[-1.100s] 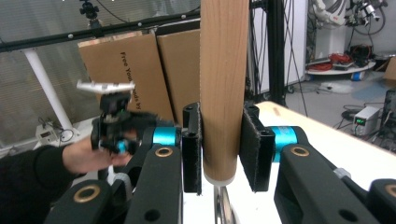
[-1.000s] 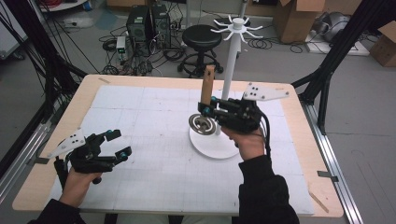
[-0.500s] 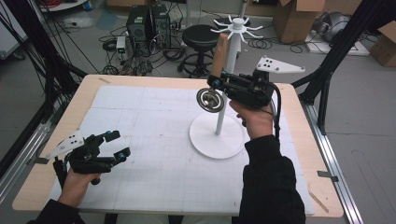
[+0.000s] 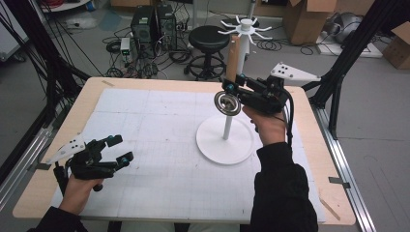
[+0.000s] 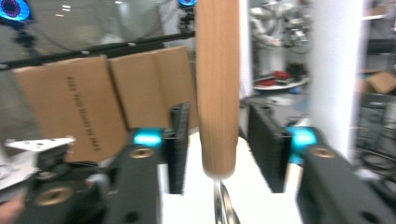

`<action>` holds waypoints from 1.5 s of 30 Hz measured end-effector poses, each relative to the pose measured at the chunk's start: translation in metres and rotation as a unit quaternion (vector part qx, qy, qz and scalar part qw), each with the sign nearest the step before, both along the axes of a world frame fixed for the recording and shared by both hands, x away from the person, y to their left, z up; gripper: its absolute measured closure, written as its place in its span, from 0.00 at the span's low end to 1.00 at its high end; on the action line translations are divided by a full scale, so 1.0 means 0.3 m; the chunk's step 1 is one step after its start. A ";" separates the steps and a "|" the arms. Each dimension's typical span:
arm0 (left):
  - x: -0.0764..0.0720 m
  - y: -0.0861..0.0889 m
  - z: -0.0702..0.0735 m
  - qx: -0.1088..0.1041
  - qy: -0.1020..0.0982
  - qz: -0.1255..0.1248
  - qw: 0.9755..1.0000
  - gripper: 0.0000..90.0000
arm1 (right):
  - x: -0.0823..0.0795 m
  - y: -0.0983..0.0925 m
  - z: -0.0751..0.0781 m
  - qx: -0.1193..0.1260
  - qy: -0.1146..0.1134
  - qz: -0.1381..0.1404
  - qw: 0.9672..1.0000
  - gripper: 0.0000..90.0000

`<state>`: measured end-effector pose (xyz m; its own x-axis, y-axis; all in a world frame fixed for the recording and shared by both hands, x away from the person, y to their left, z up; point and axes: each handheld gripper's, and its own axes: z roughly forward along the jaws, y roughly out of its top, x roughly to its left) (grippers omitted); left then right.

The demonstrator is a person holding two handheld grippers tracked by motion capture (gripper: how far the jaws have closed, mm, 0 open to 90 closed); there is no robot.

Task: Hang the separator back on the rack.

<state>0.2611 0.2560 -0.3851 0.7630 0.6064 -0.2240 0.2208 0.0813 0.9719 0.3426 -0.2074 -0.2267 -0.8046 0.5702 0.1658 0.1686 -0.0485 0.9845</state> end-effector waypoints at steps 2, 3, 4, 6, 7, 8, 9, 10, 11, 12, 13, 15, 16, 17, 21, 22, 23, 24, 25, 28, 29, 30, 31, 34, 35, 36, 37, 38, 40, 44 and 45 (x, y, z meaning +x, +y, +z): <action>0.001 0.003 -0.002 -0.002 0.002 0.003 1.000 0.18 | -0.017 -0.016 -0.015 -0.003 -0.004 -0.014 1.000 0.53; 0.002 0.004 -0.002 -0.003 0.002 0.003 1.000 0.18 | -0.028 -0.025 -0.023 -0.005 -0.010 -0.021 1.000 0.49; 0.002 0.006 -0.003 -0.005 0.003 0.004 1.000 0.18 | -0.036 -0.033 -0.030 -0.003 -0.012 -0.027 1.000 0.46; 0.004 0.009 -0.004 -0.006 0.003 0.006 1.000 0.18 | -0.059 -0.057 -0.052 -0.008 -0.019 -0.044 0.999 0.38; 0.004 0.011 -0.005 -0.007 0.004 0.009 1.000 0.18 | -0.073 -0.069 -0.066 -0.016 -0.025 -0.054 0.998 0.36; 0.004 0.013 -0.005 -0.008 0.005 0.010 1.000 0.18 | -0.092 -0.085 -0.085 -0.028 -0.029 -0.065 0.997 0.32; 0.005 0.015 -0.006 -0.009 0.006 0.014 1.000 0.18 | -0.104 -0.094 -0.099 -0.036 -0.029 -0.073 0.996 0.30; 0.006 0.018 -0.007 -0.011 0.009 0.017 1.000 0.18 | -0.126 -0.109 -0.124 -0.050 -0.027 -0.087 0.995 0.27; 0.007 0.020 -0.008 -0.012 0.011 0.019 1.000 0.18 | -0.143 -0.121 -0.146 -0.068 -0.024 -0.101 0.992 0.25; 0.007 0.023 -0.009 -0.015 0.012 0.020 1.000 0.17 | -0.157 -0.130 -0.163 -0.079 -0.022 -0.108 0.991 0.24; 0.009 0.026 -0.010 -0.016 0.012 0.023 1.000 0.17 | -0.174 -0.144 -0.187 -0.094 -0.019 -0.112 0.989 0.24; 0.012 0.027 -0.010 -0.018 0.013 0.026 0.999 0.16 | -0.213 -0.174 -0.236 -0.109 -0.012 -0.121 0.987 0.23; 0.013 0.025 -0.011 -0.019 0.013 0.026 0.999 0.16 | -0.231 -0.189 -0.261 -0.113 -0.008 -0.128 0.985 0.23; 0.013 0.024 -0.011 -0.018 0.013 0.027 0.999 0.16 | -0.255 -0.207 -0.293 -0.117 -0.002 -0.136 0.984 0.23; 0.017 0.023 -0.014 -0.014 0.011 0.030 0.999 0.17 | -0.315 -0.266 -0.384 -0.112 0.014 -0.163 0.980 0.21; 0.017 0.024 -0.014 -0.013 0.010 0.031 0.999 0.17 | -0.322 -0.277 -0.398 -0.112 0.015 -0.167 0.979 0.21; 0.017 0.025 -0.014 -0.013 0.008 0.030 0.999 0.17 | -0.337 -0.294 -0.422 -0.109 0.019 -0.181 0.977 0.21; 0.016 0.025 -0.013 -0.015 0.007 0.030 0.999 0.17 | -0.346 -0.307 -0.441 -0.106 0.021 -0.188 0.976 0.20; 0.014 0.027 -0.013 -0.012 0.005 0.030 0.999 0.17 | -0.353 -0.317 -0.455 -0.105 0.022 -0.193 0.975 0.20; 0.008 0.025 -0.014 -0.014 0.001 0.025 1.000 0.17 | -0.377 -0.350 -0.503 -0.103 0.031 -0.205 0.973 0.19; 0.005 0.023 -0.016 -0.011 -0.001 0.022 1.000 0.17 | -0.379 -0.355 -0.508 -0.106 0.033 -0.204 0.973 0.19; 0.002 0.021 -0.016 -0.008 -0.002 0.020 1.000 0.17 | -0.385 -0.362 -0.512 -0.114 0.032 -0.204 0.972 0.19; -0.001 0.019 -0.017 -0.004 -0.004 0.020 1.000 0.17 | -0.390 -0.366 -0.515 -0.116 0.031 -0.207 0.971 0.19; -0.006 0.014 -0.020 0.000 -0.006 0.015 1.000 0.17 | -0.410 -0.378 -0.516 -0.109 0.030 -0.213 0.970 0.19; -0.008 0.013 -0.021 0.000 -0.006 0.014 1.000 0.17 | -0.418 -0.381 -0.515 -0.105 0.028 -0.215 0.971 0.19; -0.010 0.010 -0.020 -0.001 -0.007 0.014 1.000 0.17 | -0.421 -0.382 -0.514 -0.100 0.029 -0.217 0.971 0.19; -0.012 0.008 -0.019 -0.002 -0.009 0.012 1.000 0.17 | -0.424 -0.383 -0.511 -0.099 0.029 -0.219 0.970 0.18; -0.013 0.007 -0.018 -0.004 -0.010 0.013 1.000 0.17 | -0.429 -0.383 -0.506 -0.102 0.025 -0.221 0.970 0.18; -0.015 0.006 -0.017 -0.006 -0.010 0.013 1.000 0.17 | -0.436 -0.378 -0.501 -0.106 0.022 -0.223 0.969 0.19; -0.010 0.005 -0.020 0.002 -0.008 0.013 1.000 0.17 | -0.434 -0.373 -0.505 -0.114 0.022 -0.220 0.969 0.18; -0.010 0.005 -0.020 0.001 -0.006 0.013 1.000 0.17 | -0.433 -0.372 -0.506 -0.115 0.024 -0.219 0.969 0.18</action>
<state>0.2582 0.2577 -0.3912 0.7501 0.6260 -0.2132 0.2061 0.0851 0.9748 0.2128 -0.3191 -0.3787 -0.4708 0.8819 0.0252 0.2265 0.0932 0.9695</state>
